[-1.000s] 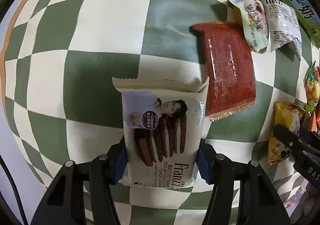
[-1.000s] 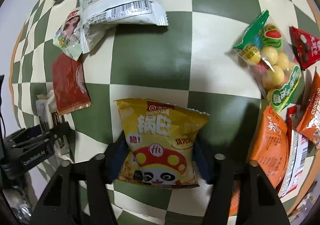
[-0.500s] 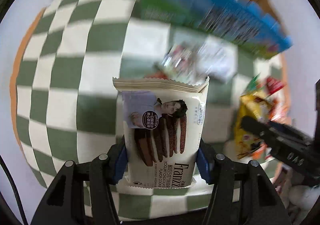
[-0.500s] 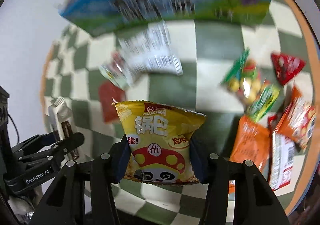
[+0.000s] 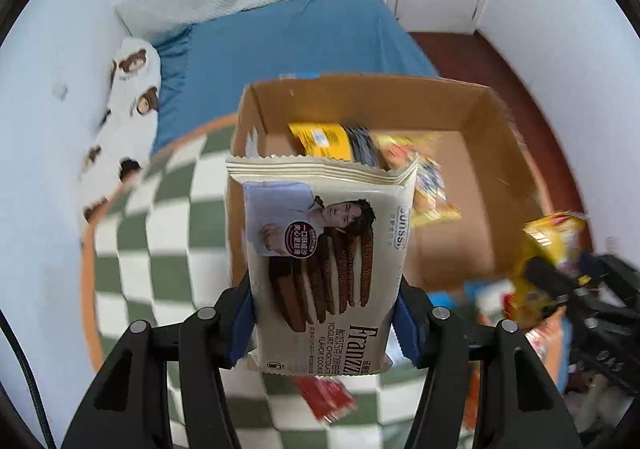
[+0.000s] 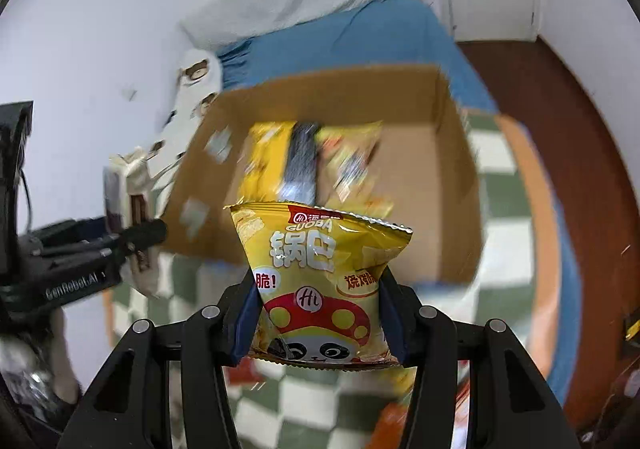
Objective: Organize snacks
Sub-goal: 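Carry both packs into the cardboard box and open both tools to release them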
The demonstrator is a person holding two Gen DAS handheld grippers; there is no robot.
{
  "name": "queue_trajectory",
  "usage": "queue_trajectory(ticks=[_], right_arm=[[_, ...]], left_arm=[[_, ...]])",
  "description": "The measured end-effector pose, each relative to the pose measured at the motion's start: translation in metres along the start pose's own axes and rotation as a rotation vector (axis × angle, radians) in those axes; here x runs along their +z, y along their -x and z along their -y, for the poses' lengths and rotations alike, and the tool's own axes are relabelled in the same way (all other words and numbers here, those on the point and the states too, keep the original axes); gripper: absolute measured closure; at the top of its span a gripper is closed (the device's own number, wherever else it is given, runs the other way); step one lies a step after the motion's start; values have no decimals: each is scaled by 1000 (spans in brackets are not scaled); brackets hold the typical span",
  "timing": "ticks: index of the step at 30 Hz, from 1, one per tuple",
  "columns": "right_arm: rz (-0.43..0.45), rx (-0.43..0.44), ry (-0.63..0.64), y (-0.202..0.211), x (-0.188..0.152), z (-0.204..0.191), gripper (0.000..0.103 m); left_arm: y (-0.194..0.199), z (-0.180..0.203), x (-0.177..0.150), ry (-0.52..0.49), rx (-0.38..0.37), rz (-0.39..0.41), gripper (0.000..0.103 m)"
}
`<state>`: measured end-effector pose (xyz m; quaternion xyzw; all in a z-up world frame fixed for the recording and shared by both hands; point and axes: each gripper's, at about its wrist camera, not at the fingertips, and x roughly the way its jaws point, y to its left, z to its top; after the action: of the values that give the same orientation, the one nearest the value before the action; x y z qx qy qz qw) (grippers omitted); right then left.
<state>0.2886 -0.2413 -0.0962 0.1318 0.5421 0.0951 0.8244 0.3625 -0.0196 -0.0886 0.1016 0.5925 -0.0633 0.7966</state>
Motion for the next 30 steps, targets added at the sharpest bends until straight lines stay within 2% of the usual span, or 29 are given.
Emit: queue_trajectory(ticks=[3,8,15,17,18,19,21,24,30], right_arm=[[-4,-70,17,-24,37,11,48],[-46,-161,45,-68,90,24,48],[-99,-212,32,-121,122,43,48],[-118,-212,10,-134,129,50,41],[-133,-218,0,-141,131,52,23],[-142,-229,-5,-148,133,54,13],[-140,-228,-6,-154,134,55,11],[-150,-233,-4,-158,135,53,7],[-154,-227,-13,-160,135,52,7]], left_arm=[[-29,-3,37,-13,44,-49,47],[-79,-6,71,-17,86,-127,47],[-127,-16,95,-1,119,-201,45],[-137,-20,99,6,127,-217,45],[-140,-22,102,19,114,-219,40],[-143,-24,104,26,98,-223,28],[-146,-26,107,39,76,-223,15],[-145,-25,106,49,68,-212,15],[-136,-22,98,66,38,-193,15]])
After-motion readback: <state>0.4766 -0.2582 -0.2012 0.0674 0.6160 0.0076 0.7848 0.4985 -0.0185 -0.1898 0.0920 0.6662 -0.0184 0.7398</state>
